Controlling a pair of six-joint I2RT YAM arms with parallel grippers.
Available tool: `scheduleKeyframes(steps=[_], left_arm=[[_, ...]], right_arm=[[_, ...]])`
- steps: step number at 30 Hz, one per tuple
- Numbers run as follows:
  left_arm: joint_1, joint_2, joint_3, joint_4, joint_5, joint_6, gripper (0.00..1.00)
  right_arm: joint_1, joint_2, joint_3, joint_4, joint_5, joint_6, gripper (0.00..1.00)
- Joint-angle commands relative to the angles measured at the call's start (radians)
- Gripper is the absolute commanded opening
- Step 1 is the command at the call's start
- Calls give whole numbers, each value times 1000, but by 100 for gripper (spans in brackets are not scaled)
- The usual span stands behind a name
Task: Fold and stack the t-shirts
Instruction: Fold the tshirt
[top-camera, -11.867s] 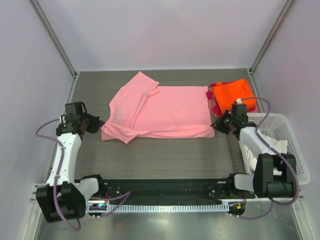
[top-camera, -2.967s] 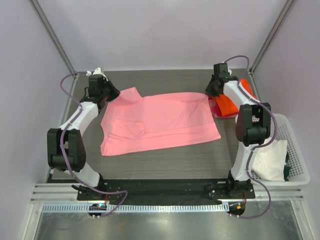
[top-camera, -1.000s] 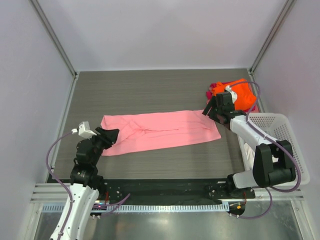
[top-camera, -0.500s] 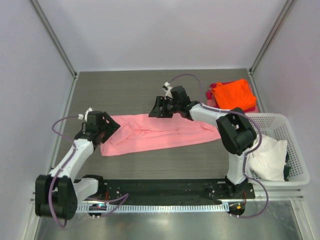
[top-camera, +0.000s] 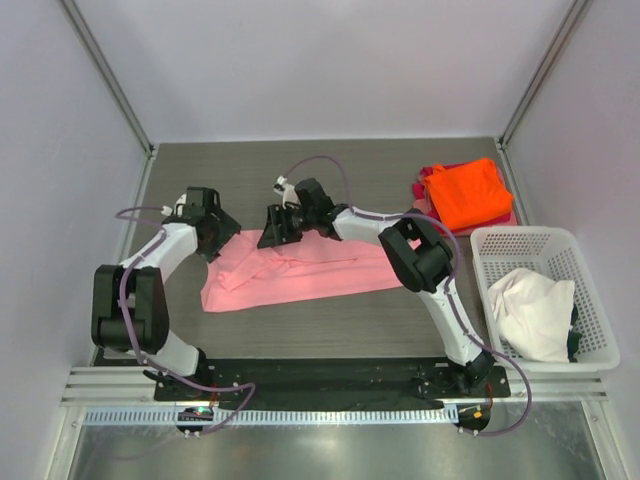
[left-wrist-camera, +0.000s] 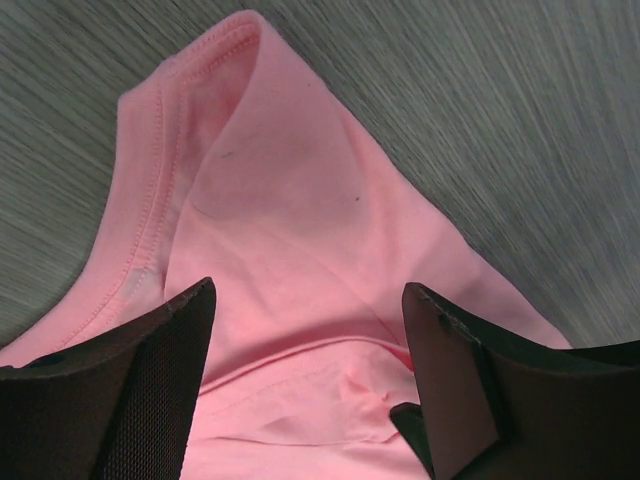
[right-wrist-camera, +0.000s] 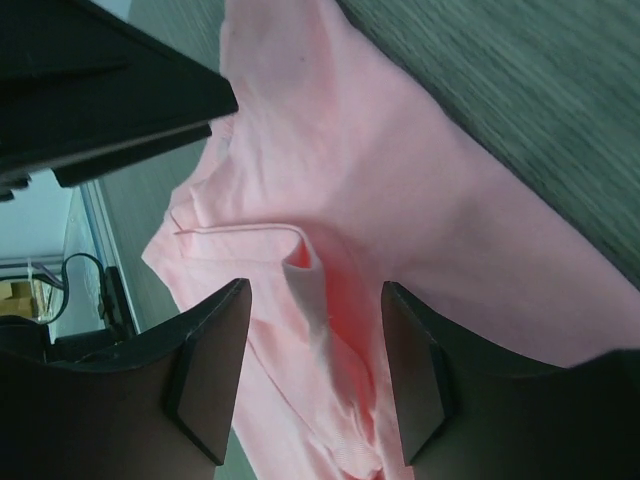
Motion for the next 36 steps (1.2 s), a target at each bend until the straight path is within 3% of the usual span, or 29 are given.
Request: scheduleKeyframes(steps=[1, 2, 6, 8, 13, 17, 21, 25, 28, 29, 32, 36], left_arm=[[12, 75, 80, -71, -30, -40, 76], [15, 93, 91, -79, -25, -43, 76], [21, 173, 124, -101, -5, -57, 76], [21, 201, 131, -101, -13, -60, 76], [21, 253, 144, -104, -67, -49, 75], [21, 276, 137, -104, -100, -49, 75], [21, 279, 124, -101, -122, -45, 75], [21, 284, 115, -90, -122, -37, 75], [21, 281, 101, -75, -122, -39, 74], [21, 279, 91, -65, -122, -39, 74], [21, 267, 82, -64, -136, -34, 75], [21, 239, 71, -64, -139, -34, 74]], right_arm=[[10, 27, 51, 21, -66, -33, 60], [11, 32, 51, 21, -68, -34, 58], [14, 33, 29, 33, -94, -39, 30], [13, 4, -17, 53, -110, -40, 22], [13, -76, -131, 143, -201, -30, 18], [13, -131, -217, 159, -230, -10, 3], [13, -218, -327, 215, -242, 9, 2], [13, -287, -416, 212, -238, -5, 10], [13, -333, -456, 159, -252, -31, 25], [13, -346, -465, 128, -249, -52, 39], [13, -396, -482, 31, -195, -117, 57], [14, -398, -449, 65, -180, -94, 62]])
